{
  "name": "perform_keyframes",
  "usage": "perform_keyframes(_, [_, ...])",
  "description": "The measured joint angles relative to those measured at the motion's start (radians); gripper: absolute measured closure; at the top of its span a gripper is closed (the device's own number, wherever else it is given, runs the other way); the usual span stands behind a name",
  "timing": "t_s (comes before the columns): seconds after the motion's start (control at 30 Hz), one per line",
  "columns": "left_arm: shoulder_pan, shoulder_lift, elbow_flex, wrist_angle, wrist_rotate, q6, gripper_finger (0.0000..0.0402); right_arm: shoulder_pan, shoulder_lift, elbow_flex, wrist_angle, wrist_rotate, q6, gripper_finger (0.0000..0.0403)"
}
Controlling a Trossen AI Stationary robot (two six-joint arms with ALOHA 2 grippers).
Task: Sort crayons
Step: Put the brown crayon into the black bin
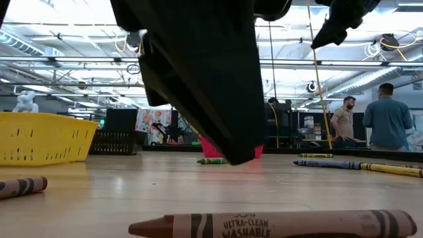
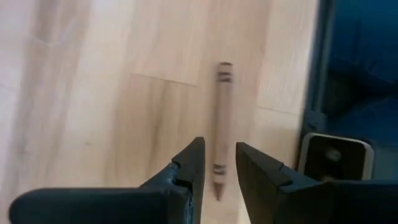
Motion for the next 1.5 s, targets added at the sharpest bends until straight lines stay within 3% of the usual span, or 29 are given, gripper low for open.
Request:
perform_keyframes(0.53, [-0.036,0.0,0.0,0.009,-0.059,-0.002,0.0307,0.0,0.0,0.0,-0.004,0.0,0.001,0.0312])
perform_keyframes(1.2, [-0.05,0.072,0.0,0.028,-0.058,-0.038,0.0307,0.0,0.0,0.0,-0.004,0.0,0.008,0.0312])
perform_keyframes(1.5, [-0.036,0.088,0.003,-0.112,-0.14,-0.134,0.0307,0.0,0.0,0.0,-0.004,0.0,0.008,0.0312])
